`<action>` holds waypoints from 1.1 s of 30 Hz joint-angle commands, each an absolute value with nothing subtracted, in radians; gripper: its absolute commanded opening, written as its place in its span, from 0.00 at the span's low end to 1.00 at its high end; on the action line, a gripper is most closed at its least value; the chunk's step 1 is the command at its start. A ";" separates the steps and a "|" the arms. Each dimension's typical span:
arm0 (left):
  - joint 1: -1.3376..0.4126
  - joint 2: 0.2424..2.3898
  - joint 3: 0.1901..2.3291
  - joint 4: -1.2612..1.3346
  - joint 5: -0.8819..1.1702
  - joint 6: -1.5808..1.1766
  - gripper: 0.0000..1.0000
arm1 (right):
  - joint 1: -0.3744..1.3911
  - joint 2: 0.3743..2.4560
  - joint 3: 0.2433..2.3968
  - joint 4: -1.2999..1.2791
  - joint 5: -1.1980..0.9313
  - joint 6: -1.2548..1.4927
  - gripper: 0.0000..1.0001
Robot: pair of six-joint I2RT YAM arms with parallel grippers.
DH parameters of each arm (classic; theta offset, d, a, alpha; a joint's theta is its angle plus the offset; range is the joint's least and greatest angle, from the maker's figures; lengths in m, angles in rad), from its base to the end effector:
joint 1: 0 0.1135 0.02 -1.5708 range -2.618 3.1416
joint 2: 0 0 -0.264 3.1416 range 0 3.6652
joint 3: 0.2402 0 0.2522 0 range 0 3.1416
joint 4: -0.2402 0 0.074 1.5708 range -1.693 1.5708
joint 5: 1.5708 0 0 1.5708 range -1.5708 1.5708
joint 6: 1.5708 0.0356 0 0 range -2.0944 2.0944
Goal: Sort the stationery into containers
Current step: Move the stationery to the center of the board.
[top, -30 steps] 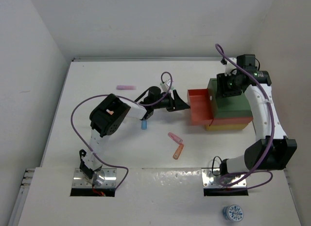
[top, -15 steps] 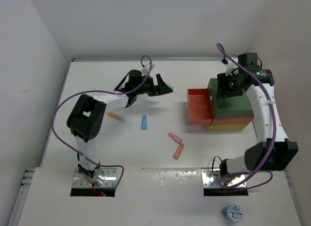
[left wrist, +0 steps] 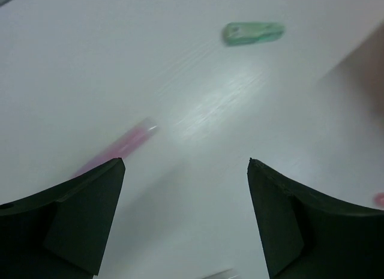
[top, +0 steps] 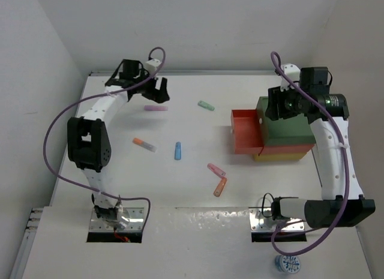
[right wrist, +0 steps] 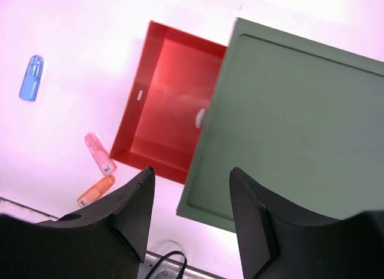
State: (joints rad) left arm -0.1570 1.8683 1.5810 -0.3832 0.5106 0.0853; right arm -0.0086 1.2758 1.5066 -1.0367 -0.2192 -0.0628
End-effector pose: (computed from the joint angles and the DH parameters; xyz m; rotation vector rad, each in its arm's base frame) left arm 0.4236 -0.0847 0.2887 0.5391 2.1417 -0.6095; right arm 0.2433 0.0056 0.4021 -0.1684 2.3575 0.2258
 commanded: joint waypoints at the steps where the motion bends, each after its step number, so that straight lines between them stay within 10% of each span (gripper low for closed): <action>1: -0.085 1.858 1.608 -0.561 0.477 0.435 0.89 | 0.032 1.243 1.500 -1.031 -0.253 -0.094 0.52; 33: -0.167 2.219 1.899 -0.590 0.397 0.811 0.84 | 0.107 1.239 1.448 -1.095 -0.236 -0.129 0.52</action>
